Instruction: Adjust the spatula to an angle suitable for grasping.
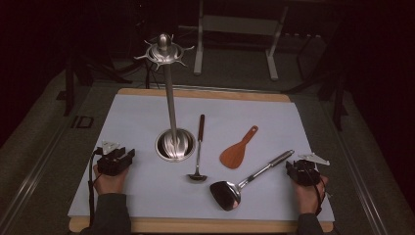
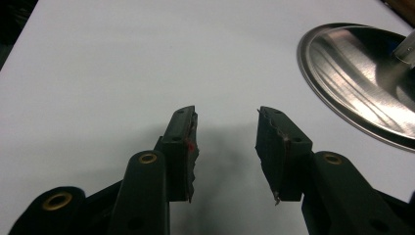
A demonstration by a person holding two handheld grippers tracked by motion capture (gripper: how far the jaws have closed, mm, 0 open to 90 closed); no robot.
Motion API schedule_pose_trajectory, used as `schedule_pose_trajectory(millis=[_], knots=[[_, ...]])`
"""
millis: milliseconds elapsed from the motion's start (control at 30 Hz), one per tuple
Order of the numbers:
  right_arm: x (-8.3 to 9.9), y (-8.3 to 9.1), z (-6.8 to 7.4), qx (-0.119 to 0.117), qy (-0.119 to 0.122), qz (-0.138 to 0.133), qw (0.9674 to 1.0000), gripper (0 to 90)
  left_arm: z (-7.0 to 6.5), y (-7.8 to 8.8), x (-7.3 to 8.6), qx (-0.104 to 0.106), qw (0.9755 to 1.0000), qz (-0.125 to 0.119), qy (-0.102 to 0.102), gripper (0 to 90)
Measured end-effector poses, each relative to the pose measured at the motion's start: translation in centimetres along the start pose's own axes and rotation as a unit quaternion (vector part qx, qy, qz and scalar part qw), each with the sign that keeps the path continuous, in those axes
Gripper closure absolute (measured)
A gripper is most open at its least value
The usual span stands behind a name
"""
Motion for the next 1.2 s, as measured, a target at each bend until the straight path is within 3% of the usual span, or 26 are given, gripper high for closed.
schedule_pose_trajectory(millis=[100, 133, 233, 600, 800, 900, 967, 1067, 1200], knots=[[0.0, 0.1, 0.1, -0.004, 0.003, 0.003, 1.0000, 74.0, 0.0, 0.0, 0.0, 0.001, 1.0000, 0.001, 0.001, 59.3], [0.0, 0.4, 0.3, -0.007, 0.005, 0.007, 0.9999, 82.5, 0.0, 0.0, 0.0, 0.000, 1.0000, 0.002, 0.002, 58.9], [0.0, 0.5, 0.6, -0.012, 0.004, 0.009, 0.9999, 89.8, 0.0, -0.1, 0.1, 0.002, 1.0000, 0.006, 0.004, 58.5], [-0.6, -0.8, 2.2, -0.018, 0.027, 0.024, 0.9992, 90.0, -0.1, -0.3, 0.2, 0.004, 0.9998, 0.018, -0.005, 58.5], [-2.3, -3.2, 3.6, -0.028, 0.039, 0.043, 0.9979, 90.0, -0.1, -0.3, 0.2, 0.005, 0.9998, 0.019, -0.003, 58.4], [-2.5, -3.6, 3.9, -0.031, 0.041, 0.046, 0.9976, 90.0, -0.1, -0.3, 0.2, 0.006, 0.9998, 0.019, -0.003, 58.2], [-3.5, -5.0, 5.3, -0.049, 0.038, 0.066, 0.9959, 89.6, -0.1, -0.3, 0.2, 0.007, 0.9998, 0.020, -0.001, 58.0], [-4.2, -5.4, 6.4, -0.068, 0.027, 0.077, 0.9943, 77.0, -0.1, -0.3, 0.2, 0.007, 0.9998, 0.019, 0.001, 57.8], [-5.5, -4.8, 7.7, -0.087, -0.009, 0.062, 0.9942, 54.5, -0.1, -0.3, 0.2, 0.008, 0.9998, 0.020, 0.001, 57.6]])
Point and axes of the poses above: each handheld gripper's, and its own axes: y roughly backward along the jaws, x roughly out of its underside, z roughly to its left, the point moved 8 cm from there along -y, roughly forward along the jaws, and after that the axes turned 12 degrees about -z, right-handed, at the moved point
